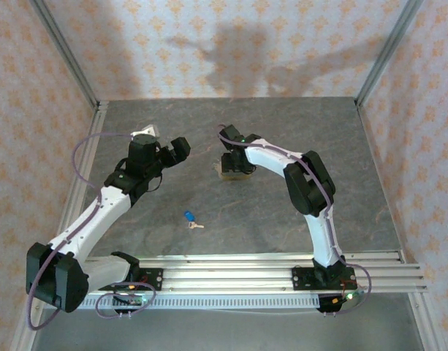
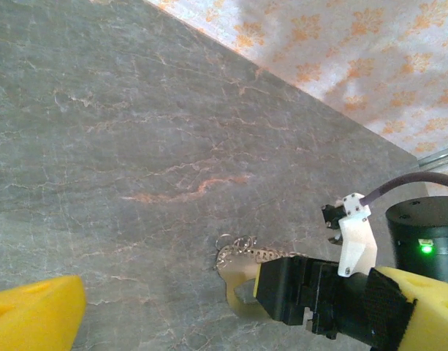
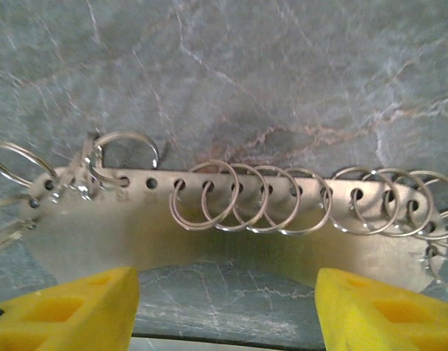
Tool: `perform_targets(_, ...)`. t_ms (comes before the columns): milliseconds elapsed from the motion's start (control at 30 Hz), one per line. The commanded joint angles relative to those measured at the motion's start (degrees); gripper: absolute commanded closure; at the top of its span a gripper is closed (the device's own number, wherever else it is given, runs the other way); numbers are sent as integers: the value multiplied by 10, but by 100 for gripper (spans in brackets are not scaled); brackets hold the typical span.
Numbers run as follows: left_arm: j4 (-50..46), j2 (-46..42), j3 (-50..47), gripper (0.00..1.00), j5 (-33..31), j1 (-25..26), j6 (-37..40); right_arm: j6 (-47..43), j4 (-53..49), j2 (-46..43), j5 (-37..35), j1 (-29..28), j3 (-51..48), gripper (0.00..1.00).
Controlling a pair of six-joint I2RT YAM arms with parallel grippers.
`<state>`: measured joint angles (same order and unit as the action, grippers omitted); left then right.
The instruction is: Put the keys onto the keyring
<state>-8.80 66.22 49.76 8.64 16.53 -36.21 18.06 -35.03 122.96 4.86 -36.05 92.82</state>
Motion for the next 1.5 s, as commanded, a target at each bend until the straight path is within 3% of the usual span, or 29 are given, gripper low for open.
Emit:
perform_targets(0,-1,11,0,1,11,6,-11,12,17,5,7,-2,-18,35)
perform_targets(367,5,22,4,1,16,9,-19,40,49,-13,32,-23,-72,36)
perform_targets(667,4,39,16,1,16,17,-16,90,80,-47,71,-78,-104,36)
perform_targets(833,5,45,13,1,18,21,-14,88,76,-111,39,-78,-99,35)
perform_targets(1100,38,66,-10,1,33,41,-41,51,57,-205,11,-12,-146,32)
perform_targets(1267,40,88,-6,1,19,81,-56,55,103,-245,39,45,-242,33)
perform_targets(1467,33,116,17,1,-10,126,-58,77,178,-232,87,55,-319,33)
